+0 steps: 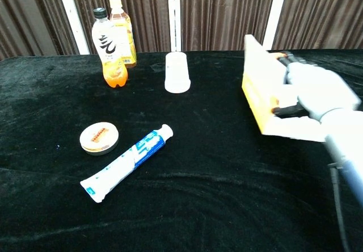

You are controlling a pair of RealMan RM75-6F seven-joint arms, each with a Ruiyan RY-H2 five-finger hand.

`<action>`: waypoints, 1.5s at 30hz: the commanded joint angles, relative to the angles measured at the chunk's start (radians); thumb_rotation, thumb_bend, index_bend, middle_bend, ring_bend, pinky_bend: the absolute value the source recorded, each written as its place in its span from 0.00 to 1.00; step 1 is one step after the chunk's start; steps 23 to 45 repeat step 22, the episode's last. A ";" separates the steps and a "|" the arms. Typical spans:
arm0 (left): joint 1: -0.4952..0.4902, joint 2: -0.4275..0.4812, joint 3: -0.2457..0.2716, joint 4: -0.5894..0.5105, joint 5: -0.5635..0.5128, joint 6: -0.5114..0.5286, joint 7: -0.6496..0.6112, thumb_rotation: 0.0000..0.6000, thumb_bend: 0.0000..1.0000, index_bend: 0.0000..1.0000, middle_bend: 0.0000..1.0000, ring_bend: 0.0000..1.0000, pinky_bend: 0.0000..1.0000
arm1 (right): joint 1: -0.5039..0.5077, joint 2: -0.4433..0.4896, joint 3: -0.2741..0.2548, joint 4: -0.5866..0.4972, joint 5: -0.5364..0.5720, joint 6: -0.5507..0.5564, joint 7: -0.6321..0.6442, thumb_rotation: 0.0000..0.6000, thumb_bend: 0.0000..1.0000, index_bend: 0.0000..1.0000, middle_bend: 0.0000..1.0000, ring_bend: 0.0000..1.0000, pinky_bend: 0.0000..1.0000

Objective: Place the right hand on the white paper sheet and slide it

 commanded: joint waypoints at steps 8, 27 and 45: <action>0.015 -0.010 0.027 -0.020 0.068 0.041 0.038 1.00 0.15 0.00 0.00 0.00 0.00 | -0.175 0.254 -0.054 -0.190 -0.013 0.102 0.110 1.00 0.37 0.00 0.00 0.00 0.00; 0.018 -0.008 0.026 -0.018 0.081 0.049 0.026 1.00 0.15 0.00 0.00 0.00 0.00 | -0.253 0.439 -0.209 -0.235 -0.143 0.075 0.216 1.00 0.29 0.00 0.00 0.00 0.00; 0.018 -0.008 0.026 -0.018 0.081 0.049 0.026 1.00 0.15 0.00 0.00 0.00 0.00 | -0.253 0.439 -0.209 -0.235 -0.143 0.075 0.216 1.00 0.29 0.00 0.00 0.00 0.00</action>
